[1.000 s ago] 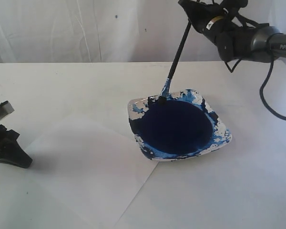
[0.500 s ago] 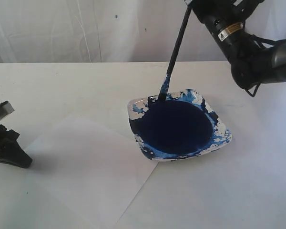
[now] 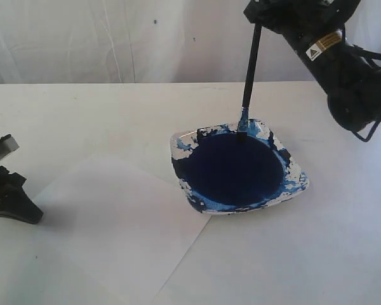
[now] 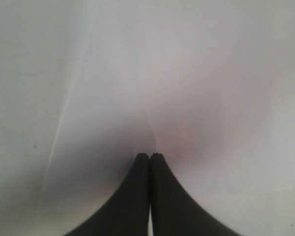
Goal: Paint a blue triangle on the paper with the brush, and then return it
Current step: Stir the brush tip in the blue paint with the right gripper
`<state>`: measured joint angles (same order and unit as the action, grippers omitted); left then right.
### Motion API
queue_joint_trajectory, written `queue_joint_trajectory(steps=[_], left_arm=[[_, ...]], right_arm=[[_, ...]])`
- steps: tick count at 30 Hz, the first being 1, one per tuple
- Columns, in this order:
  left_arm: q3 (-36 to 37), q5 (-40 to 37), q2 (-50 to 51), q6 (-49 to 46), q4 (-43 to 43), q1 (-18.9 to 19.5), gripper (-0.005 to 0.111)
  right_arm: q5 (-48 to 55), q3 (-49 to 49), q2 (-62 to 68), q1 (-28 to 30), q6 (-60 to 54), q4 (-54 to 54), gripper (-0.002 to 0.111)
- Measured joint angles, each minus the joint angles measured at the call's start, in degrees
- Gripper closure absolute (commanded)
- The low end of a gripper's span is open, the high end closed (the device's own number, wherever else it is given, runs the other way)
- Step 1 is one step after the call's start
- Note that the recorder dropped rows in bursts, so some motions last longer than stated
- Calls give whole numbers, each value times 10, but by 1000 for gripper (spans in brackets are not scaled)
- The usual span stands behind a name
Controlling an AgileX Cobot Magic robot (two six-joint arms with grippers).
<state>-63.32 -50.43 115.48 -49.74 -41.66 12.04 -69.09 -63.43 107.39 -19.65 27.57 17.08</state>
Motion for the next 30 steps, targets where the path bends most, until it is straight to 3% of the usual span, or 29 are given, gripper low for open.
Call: queue_joint_trajectory(steps=[4, 12, 17, 30], left_arm=[[0, 0, 0, 0, 0, 0, 107], [0, 0, 0, 0, 0, 0, 107], [0, 0, 0, 0, 0, 0, 107], [0, 0, 0, 0, 0, 0, 107]], right_arm=[[0, 0, 21, 0, -10, -67, 108], [32, -27, 40, 0, 16, -88, 108], [40, -40, 51, -4, -24, -123, 108], [77, -68, 66, -7, -27, -104, 108]])
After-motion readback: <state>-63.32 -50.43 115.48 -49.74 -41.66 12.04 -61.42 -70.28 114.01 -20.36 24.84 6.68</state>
